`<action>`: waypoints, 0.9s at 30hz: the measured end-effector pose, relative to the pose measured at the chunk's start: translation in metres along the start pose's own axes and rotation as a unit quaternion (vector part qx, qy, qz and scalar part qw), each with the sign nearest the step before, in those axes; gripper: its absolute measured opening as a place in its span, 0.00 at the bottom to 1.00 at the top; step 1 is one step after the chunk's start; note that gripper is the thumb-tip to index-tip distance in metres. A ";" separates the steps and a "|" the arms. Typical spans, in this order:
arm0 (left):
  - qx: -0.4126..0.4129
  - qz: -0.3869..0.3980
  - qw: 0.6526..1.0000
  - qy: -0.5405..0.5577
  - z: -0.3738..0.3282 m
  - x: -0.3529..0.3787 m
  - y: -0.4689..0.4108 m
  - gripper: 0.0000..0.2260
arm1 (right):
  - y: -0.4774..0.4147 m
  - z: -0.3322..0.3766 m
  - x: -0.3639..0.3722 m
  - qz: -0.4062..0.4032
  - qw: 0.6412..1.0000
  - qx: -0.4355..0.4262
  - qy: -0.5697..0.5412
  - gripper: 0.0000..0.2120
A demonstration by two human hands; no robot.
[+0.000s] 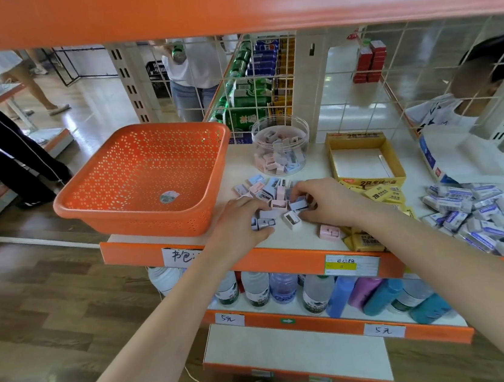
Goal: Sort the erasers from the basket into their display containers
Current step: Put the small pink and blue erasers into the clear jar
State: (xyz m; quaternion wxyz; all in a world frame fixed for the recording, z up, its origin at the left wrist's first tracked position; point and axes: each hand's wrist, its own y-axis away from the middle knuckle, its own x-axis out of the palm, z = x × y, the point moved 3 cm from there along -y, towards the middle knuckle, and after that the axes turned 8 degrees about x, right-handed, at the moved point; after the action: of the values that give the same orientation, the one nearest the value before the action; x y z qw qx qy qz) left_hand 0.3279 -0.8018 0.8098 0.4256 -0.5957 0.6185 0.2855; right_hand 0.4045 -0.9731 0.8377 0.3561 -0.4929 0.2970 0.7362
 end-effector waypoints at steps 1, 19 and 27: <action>0.000 0.002 1.000 -0.001 0.001 0.000 0.000 0.18 | 0.000 0.000 0.000 -0.001 1.000 -0.001 -0.001 0.14; 0.018 -0.007 1.000 0.001 -0.001 -0.005 0.004 0.15 | 0.001 -0.002 0.000 0.010 1.000 0.006 -0.010 0.16; 0.006 0.017 0.999 -0.041 -0.003 -0.007 0.000 0.22 | 0.001 -0.005 0.001 0.004 1.000 0.000 -0.020 0.16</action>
State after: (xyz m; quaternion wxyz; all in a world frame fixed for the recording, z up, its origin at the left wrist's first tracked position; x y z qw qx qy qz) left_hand 0.3265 -0.8013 0.8174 0.4488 -0.5706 0.6124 0.3131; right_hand 0.4061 -0.9769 0.8349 0.3591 -0.4768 0.2918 0.7474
